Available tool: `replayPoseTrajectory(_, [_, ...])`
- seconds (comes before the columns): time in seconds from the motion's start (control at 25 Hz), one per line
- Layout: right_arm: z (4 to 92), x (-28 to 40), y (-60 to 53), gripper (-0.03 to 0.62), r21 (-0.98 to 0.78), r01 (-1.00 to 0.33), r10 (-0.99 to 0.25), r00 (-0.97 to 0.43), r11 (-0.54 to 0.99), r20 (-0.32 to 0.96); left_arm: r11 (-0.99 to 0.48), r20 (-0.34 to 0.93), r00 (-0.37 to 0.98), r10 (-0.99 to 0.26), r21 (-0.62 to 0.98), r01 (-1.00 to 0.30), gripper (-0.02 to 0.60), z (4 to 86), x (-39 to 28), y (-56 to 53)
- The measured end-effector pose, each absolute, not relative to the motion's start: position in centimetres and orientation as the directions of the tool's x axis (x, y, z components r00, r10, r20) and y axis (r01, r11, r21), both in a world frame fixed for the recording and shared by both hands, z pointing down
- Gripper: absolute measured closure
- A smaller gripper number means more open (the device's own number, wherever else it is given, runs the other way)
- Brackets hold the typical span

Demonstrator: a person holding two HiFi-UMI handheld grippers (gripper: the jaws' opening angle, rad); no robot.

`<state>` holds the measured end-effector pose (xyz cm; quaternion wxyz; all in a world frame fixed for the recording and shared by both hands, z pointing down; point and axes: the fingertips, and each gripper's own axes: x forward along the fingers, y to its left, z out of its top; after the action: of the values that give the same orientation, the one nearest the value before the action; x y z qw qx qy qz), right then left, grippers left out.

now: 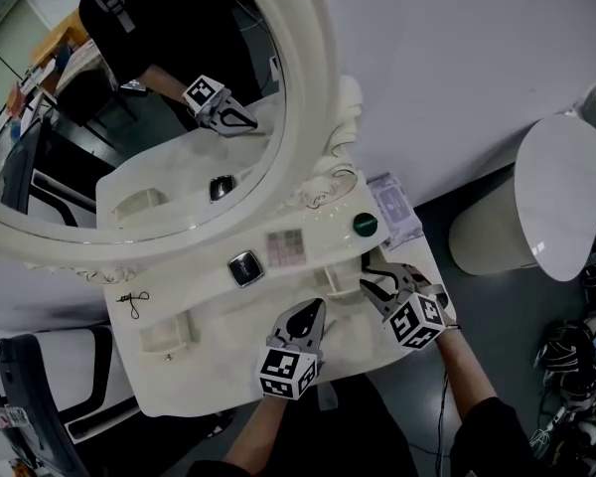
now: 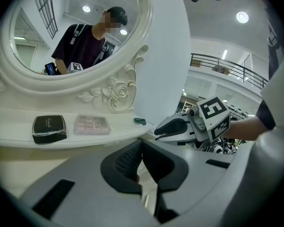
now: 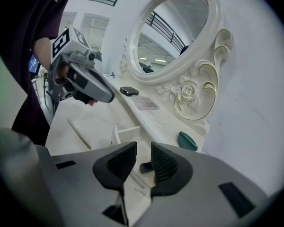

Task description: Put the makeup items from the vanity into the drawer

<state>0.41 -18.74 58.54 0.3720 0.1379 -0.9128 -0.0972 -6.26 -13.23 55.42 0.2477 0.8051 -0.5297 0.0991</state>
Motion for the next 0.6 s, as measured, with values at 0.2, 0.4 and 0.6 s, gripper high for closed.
replayPoseTrajectory(0.2, [58.1,0.6,-17.8,0.492,0.248,-0.225,-0.334,-0.709,0.942,0.621,-0.313,0.417,0.414,-0.810,0.291,-0.904,0.566,55.3,-6.5,-13.0])
replayPoseTrajectory(0.4, [57.0,0.8,-17.1,0.551,0.212,-0.300,-0.367,-0.734,0.930,0.572,-0.319,0.409,0.415,-0.813,0.284,-0.904,0.566,54.9,-6.5,-12.6])
replayPoseTrajectory(0.6, [55.8,1.0,-15.5,0.566,0.153,-0.367,-0.389,-0.752,0.918,0.532,-0.331,0.409,0.419,-0.811,0.271,-0.904,0.566,54.3,-6.7,-11.6])
